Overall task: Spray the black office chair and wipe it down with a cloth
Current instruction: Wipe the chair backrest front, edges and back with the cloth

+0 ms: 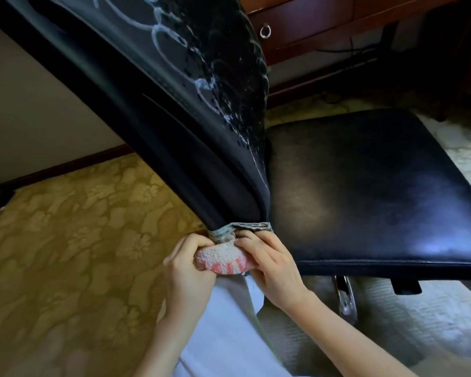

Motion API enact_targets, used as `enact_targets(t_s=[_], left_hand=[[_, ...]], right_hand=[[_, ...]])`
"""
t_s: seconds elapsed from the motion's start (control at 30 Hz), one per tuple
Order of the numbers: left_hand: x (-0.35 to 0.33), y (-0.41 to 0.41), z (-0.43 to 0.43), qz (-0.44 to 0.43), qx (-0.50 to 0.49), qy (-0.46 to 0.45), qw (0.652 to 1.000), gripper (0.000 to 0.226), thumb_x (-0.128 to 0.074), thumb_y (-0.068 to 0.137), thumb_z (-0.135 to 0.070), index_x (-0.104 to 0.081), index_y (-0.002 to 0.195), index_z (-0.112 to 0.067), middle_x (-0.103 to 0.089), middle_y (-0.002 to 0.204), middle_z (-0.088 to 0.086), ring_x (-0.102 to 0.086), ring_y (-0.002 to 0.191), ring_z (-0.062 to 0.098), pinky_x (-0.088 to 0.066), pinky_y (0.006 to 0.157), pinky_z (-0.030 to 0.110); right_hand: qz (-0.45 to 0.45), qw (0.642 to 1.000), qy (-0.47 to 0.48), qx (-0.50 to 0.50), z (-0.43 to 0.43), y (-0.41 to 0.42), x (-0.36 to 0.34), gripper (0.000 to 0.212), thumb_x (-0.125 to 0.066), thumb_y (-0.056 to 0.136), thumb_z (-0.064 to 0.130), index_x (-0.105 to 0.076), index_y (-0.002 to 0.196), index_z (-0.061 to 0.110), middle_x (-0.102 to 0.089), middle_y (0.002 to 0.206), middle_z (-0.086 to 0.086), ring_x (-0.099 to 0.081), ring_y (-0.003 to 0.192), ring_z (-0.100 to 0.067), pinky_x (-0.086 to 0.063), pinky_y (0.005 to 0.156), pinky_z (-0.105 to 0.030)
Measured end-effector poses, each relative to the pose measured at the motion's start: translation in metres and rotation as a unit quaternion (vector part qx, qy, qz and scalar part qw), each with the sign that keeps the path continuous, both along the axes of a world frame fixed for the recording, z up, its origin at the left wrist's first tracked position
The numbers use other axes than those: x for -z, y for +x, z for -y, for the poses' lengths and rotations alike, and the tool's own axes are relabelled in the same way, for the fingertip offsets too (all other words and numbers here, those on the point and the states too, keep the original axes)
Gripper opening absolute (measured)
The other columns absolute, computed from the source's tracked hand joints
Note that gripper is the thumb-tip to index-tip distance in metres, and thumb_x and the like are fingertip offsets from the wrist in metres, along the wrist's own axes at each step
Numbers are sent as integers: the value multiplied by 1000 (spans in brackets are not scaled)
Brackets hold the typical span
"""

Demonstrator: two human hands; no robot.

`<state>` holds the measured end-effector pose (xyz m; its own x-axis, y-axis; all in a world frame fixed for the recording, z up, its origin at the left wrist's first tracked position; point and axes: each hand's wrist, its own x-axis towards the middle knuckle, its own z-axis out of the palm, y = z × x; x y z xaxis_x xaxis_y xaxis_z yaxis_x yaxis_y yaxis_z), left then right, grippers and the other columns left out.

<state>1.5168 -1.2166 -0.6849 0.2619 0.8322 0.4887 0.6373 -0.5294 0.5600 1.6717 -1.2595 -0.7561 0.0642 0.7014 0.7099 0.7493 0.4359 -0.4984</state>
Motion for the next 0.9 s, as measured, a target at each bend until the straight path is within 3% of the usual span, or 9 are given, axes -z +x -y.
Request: enact_targets(t_s=[0.17, 0.27, 0.37, 0.47, 0.6, 0.7, 0.77, 0.83, 0.9], left_hand=[[12, 5, -1, -42, -23, -44, 998, 39, -61, 47, 23, -61, 65, -12, -59, 68, -5, -47, 63, 5, -33, 59, 3], [18, 7, -1, -62, -27, -64, 996, 43, -59, 46, 23, -60, 64, -15, -58, 68, -6, -46, 60, 5, -31, 58, 9], [13, 7, 5, -52, -11, -59, 997, 38, -62, 51, 22, -61, 66, -13, -58, 67, -8, -48, 62, 5, -32, 57, 9], [-7, 7, 18, -5, -29, -26, 999, 39, -67, 54, 20, -63, 73, -13, -60, 70, -12, -51, 64, 1, -35, 59, 8], [-55, 10, 24, 76, -58, 55, 994, 49, -64, 58, 11, -63, 92, -24, -66, 89, -9, -65, 84, 18, -52, 75, 31], [-90, 6, 23, 68, -56, 124, 988, 42, -67, 63, 11, -67, 99, -9, -68, 103, 11, -65, 98, 26, -54, 85, 44], [-103, 6, 23, 32, -66, 152, 986, 39, -69, 64, 13, -68, 100, -3, -67, 105, 15, -63, 100, 24, -52, 88, 35], [-103, 7, 23, 3, -60, 163, 985, 39, -72, 64, 15, -68, 99, 1, -65, 106, 19, -59, 100, 18, -44, 89, 12], [-93, 6, 23, -3, -46, 151, 987, 41, -72, 60, 20, -69, 96, 1, -64, 104, 21, -54, 97, 11, -37, 83, 0]], right_hand=[[-24, 999, -27, -1, 0, -2, 23, 42, -70, 79, -7, -58, 116, 9, -64, 118, -3, -53, 105, -20, -44, 98, -25], [-30, 998, -57, -8, 4, -1, 29, 41, -71, 78, -6, -58, 114, 10, -62, 120, -1, -51, 108, -19, -47, 94, -31], [-28, 998, -52, -1, 10, 2, 13, 30, -60, 84, -2, -63, 112, 8, -63, 120, -3, -53, 111, -21, -48, 93, -35], [-49, 999, 10, 7, 14, 5, -28, 32, -51, 81, -5, -67, 108, 2, -66, 117, -7, -55, 112, -23, -44, 101, -32], [-4, 997, 77, 2, 6, 14, -96, 33, -56, 80, -14, -67, 109, -3, -65, 117, -13, -57, 110, -30, -38, 106, -31], [33, 994, 104, -16, 2, 19, -130, 25, -56, 88, -4, -66, 111, -3, -65, 119, -15, -58, 112, -32, -41, 106, -35], [50, 992, 117, -15, -3, 20, -138, 23, -55, 91, 2, -65, 112, -3, -65, 119, -15, -59, 112, -32, -43, 104, -38], [57, 991, 121, -13, -6, 21, -135, 22, -57, 92, 3, -66, 112, -2, -65, 119, -14, -58, 112, -30, -44, 103, -38], [64, 992, 112, -14, -6, 21, -120, 22, -56, 93, 5, -66, 112, -1, -65, 119, -12, -55, 113, -26, -41, 106, -34]])
